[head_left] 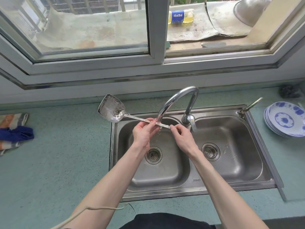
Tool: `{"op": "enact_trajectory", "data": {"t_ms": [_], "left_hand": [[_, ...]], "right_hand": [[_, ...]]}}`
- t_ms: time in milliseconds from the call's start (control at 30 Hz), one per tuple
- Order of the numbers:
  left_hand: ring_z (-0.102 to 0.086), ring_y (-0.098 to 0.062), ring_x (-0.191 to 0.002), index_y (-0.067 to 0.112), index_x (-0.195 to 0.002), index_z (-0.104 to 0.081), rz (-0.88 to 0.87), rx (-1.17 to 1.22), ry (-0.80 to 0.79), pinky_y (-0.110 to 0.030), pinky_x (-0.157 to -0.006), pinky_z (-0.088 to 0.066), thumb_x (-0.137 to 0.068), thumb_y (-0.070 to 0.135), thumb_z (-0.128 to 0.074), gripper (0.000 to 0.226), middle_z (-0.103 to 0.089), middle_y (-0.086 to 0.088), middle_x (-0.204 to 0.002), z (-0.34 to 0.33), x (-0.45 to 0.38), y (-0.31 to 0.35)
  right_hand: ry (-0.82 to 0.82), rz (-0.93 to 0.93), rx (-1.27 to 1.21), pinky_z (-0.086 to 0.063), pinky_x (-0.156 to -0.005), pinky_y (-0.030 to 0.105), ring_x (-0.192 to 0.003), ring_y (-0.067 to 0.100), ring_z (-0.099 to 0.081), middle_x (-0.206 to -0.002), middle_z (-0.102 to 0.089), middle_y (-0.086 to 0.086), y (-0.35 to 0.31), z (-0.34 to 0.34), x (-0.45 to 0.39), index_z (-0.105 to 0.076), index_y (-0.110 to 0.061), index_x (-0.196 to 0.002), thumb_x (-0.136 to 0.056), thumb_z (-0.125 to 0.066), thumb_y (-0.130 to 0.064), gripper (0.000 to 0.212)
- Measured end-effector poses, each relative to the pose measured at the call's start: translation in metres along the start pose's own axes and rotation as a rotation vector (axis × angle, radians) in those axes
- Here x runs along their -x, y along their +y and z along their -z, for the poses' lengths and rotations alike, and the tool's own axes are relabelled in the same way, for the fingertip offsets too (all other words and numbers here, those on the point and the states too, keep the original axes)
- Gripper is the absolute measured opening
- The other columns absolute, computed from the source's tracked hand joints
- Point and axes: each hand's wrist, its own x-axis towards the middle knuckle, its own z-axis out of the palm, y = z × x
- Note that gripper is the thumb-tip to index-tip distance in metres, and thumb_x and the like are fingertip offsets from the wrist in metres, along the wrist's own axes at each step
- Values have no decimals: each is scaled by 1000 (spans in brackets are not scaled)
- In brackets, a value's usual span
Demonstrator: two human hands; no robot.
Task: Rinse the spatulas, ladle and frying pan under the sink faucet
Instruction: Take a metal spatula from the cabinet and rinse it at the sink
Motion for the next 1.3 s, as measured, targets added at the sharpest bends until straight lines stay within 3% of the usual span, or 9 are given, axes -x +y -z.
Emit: {"op": "enact_trajectory", "data": {"t_ms": [200, 333, 500, 633, 767, 967, 1133, 1233, 1300], "left_hand": [[-75, -25, -87, 5, -99, -59, -42, 86, 79, -33, -79, -64, -92, -6, -67, 16, -75, -18, -96, 6, -3, 5], [-73, -28, -92, 5, -99, -58, -79, 100, 105, -34, -81, -64, -95, -7, -63, 14, -73, -20, -101, 15, -7, 10], [-75, -25, -91, 7, -100, -58, -113, 91, 138, -32, -79, -63, -98, -5, -60, 12, -75, -17, -100, 28, -12, 19], [-74, -24, -85, 10, -94, -55, -128, 115, 139, -35, -79, -61, -99, -2, -60, 14, -74, -15, -92, 31, -11, 21], [-75, -22, -82, 10, -94, -56, -148, 47, 165, -32, -76, -61, -97, 2, -66, 13, -75, -12, -89, 31, -11, 20], [-75, -19, -78, 6, -95, -60, -165, -43, 218, -28, -68, -61, -91, 8, -76, 16, -77, -11, -85, 25, -7, 10], [-77, -23, -84, 4, -95, -64, -132, -37, 161, -32, -73, -63, -104, 17, -59, 16, -78, -16, -91, 18, -4, -4], [-78, -23, -83, 2, -95, -66, -110, -48, 137, -30, -73, -63, -105, 17, -56, 21, -78, -17, -92, 11, -1, -14], [-77, -22, -82, 0, -98, -68, -90, -62, 118, -27, -71, -62, -104, 15, -58, 20, -78, -16, -92, 6, 2, -23]], "right_hand": [[-38, 121, -7, -47, -81, 18, -90, -1, -63, -99, -69, -3, -8, -15, -10, -71, -22, -99, -100, -64, -38, 17], [-76, 121, -87, -50, -87, 25, -92, 2, -64, -103, -71, -5, -11, -29, -18, -75, -26, -102, -98, -67, -36, 13], [-126, 122, -116, -43, -70, 19, -69, -3, -58, -78, -70, -12, -27, -37, -19, -78, -21, -92, -98, -68, -38, 21], [-127, 121, 38, -44, -63, 30, -53, 3, -53, -61, -65, -3, -39, -41, -18, -72, -17, -74, -101, -56, -52, 47], [-135, 120, 135, -40, -58, 32, -45, 4, -48, -49, -56, -4, -39, -38, -20, -66, -18, -65, -104, -48, -52, 54], [-129, 250, 110, -43, -65, 31, -60, 4, -53, -65, -66, -4, -30, -17, -18, -69, -24, -73, -101, -60, -44, 35], [-120, 281, 151, -34, -57, 18, -54, 3, -46, -58, -54, -9, -25, 7, -11, -68, -21, -72, -103, -60, -36, 36], [-99, 239, 237, -41, -63, 27, -60, 4, -51, -61, -57, -11, -13, 21, -6, -65, -24, -76, -104, -57, -41, 34], [-88, 215, 486, -48, -70, 35, -74, 18, -62, -73, -65, -7, -9, 29, -3, -60, -24, -82, -106, -48, -47, 35]]}}
